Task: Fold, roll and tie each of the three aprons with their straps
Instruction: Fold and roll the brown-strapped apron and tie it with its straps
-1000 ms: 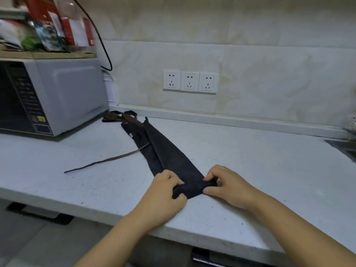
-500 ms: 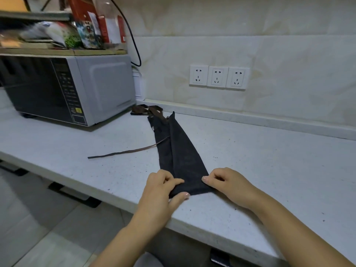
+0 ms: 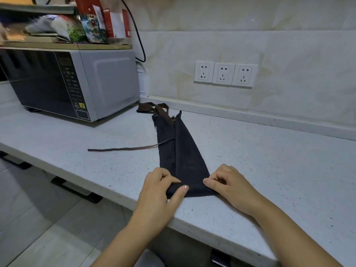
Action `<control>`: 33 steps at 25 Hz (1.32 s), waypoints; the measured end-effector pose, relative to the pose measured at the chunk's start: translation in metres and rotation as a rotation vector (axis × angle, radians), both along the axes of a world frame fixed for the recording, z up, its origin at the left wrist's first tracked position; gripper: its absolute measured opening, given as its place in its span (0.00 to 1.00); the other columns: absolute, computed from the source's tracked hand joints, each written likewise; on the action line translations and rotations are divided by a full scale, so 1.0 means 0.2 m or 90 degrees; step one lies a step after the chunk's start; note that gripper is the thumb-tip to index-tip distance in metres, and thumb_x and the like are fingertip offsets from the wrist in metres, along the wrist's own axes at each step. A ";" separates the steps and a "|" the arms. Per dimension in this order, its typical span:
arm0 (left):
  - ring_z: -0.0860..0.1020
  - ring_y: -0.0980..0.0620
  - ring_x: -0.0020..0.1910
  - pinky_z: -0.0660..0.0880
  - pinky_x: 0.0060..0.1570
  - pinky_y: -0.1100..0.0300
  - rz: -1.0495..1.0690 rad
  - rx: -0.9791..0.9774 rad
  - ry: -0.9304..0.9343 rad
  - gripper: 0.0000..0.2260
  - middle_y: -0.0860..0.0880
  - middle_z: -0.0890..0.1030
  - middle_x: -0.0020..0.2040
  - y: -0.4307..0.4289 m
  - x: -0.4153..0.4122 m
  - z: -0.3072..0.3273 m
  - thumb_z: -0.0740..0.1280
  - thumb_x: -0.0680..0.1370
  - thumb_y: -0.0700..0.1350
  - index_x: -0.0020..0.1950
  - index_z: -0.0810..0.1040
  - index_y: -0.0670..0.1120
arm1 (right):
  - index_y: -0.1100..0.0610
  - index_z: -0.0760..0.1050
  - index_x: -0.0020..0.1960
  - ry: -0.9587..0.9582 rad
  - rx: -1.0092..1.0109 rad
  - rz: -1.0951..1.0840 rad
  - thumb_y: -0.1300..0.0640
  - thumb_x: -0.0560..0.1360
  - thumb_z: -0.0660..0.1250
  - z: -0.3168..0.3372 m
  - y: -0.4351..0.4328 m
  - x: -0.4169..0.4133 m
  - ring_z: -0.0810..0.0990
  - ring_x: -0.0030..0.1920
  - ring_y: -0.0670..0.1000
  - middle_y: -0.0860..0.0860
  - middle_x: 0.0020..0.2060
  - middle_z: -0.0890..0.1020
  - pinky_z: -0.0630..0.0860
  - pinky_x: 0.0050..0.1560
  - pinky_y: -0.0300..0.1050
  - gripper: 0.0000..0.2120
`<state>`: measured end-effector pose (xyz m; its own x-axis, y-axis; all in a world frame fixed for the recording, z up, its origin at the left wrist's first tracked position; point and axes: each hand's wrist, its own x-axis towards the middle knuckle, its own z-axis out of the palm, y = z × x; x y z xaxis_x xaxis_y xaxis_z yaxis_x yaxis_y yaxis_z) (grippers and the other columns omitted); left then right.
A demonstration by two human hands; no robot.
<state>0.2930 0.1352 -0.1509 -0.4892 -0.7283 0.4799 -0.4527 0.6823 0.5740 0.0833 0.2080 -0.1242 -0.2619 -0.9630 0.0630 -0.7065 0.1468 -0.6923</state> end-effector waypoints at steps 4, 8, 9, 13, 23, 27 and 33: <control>0.68 0.62 0.52 0.66 0.49 0.71 -0.025 -0.037 -0.030 0.11 0.64 0.71 0.49 0.02 0.01 -0.01 0.59 0.78 0.60 0.58 0.72 0.61 | 0.46 0.78 0.39 -0.019 -0.016 -0.004 0.40 0.72 0.68 0.02 0.02 0.00 0.73 0.48 0.44 0.45 0.43 0.76 0.70 0.52 0.39 0.10; 0.70 0.63 0.51 0.66 0.48 0.70 0.000 0.009 -0.002 0.04 0.62 0.74 0.47 0.01 -0.02 0.02 0.63 0.79 0.54 0.52 0.76 0.59 | 0.40 0.80 0.45 -0.118 -0.032 0.030 0.47 0.67 0.76 0.04 0.05 0.00 0.74 0.46 0.41 0.42 0.45 0.75 0.70 0.48 0.33 0.09; 0.69 0.63 0.51 0.66 0.48 0.70 0.013 0.009 0.003 0.04 0.62 0.74 0.47 0.01 -0.03 0.02 0.64 0.79 0.53 0.51 0.77 0.58 | 0.40 0.80 0.45 -0.113 -0.034 0.024 0.46 0.67 0.76 0.03 0.05 0.00 0.74 0.46 0.40 0.42 0.45 0.75 0.69 0.48 0.32 0.08; 0.65 0.61 0.53 0.63 0.51 0.75 0.035 -0.004 -0.008 0.09 0.60 0.70 0.51 0.00 -0.04 0.00 0.64 0.79 0.53 0.56 0.79 0.54 | 0.42 0.80 0.42 -0.042 -0.025 0.003 0.44 0.72 0.70 0.03 0.02 0.01 0.74 0.48 0.42 0.43 0.45 0.76 0.68 0.50 0.35 0.04; 0.68 0.61 0.51 0.64 0.49 0.73 0.024 0.016 -0.008 0.06 0.61 0.73 0.47 -0.01 -0.03 0.01 0.65 0.78 0.55 0.50 0.79 0.55 | 0.40 0.79 0.48 -0.125 -0.026 0.009 0.45 0.71 0.72 0.05 0.06 0.02 0.74 0.47 0.43 0.42 0.47 0.77 0.71 0.49 0.34 0.06; 0.70 0.59 0.51 0.65 0.47 0.70 0.032 0.072 0.000 0.07 0.60 0.72 0.46 -0.03 -0.05 0.03 0.62 0.78 0.56 0.47 0.77 0.58 | 0.42 0.80 0.46 -0.065 -0.026 -0.003 0.45 0.72 0.70 0.04 0.03 0.02 0.72 0.49 0.42 0.44 0.48 0.76 0.67 0.48 0.33 0.04; 0.70 0.62 0.51 0.66 0.46 0.70 -0.008 0.021 0.007 0.08 0.63 0.73 0.46 0.00 0.00 0.01 0.66 0.75 0.58 0.52 0.76 0.58 | 0.45 0.79 0.40 -0.076 -0.025 -0.023 0.42 0.73 0.69 0.03 0.03 0.01 0.74 0.44 0.43 0.45 0.43 0.77 0.70 0.48 0.37 0.08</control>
<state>0.2933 0.1355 -0.1490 -0.4936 -0.7374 0.4611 -0.4377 0.6688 0.6010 0.0853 0.2144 -0.1175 -0.3050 -0.9500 0.0669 -0.6136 0.1423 -0.7767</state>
